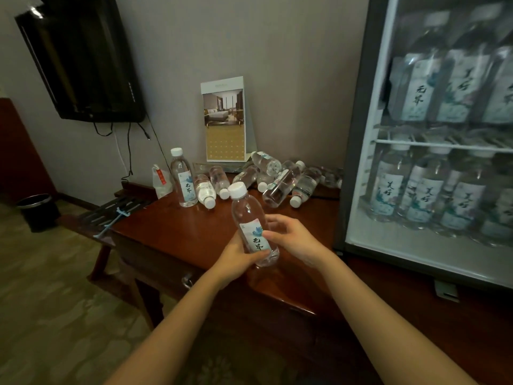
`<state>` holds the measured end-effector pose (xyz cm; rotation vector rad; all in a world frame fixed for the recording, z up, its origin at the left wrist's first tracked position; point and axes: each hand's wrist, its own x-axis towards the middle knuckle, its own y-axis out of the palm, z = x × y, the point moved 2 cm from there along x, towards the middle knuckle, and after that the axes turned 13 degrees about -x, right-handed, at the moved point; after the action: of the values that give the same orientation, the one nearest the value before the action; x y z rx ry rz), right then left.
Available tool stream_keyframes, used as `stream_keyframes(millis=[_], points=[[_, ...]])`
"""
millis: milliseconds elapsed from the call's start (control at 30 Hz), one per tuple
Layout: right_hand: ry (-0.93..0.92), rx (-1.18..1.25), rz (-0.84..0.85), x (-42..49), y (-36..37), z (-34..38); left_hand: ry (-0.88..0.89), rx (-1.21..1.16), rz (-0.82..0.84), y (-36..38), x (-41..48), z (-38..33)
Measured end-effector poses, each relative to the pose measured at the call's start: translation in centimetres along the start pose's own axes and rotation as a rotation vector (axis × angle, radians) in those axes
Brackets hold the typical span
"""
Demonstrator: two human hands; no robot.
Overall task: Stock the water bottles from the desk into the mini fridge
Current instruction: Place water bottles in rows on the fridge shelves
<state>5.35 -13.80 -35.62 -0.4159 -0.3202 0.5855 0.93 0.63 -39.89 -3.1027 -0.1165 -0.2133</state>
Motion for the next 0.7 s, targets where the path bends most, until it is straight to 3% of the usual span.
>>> stream_keyframes(millis=[700], points=[[-0.079,0.058,-0.549,-14.3,-14.2,-1.5,0.275,0.016,0.285,19.3,2.4,-3.9]])
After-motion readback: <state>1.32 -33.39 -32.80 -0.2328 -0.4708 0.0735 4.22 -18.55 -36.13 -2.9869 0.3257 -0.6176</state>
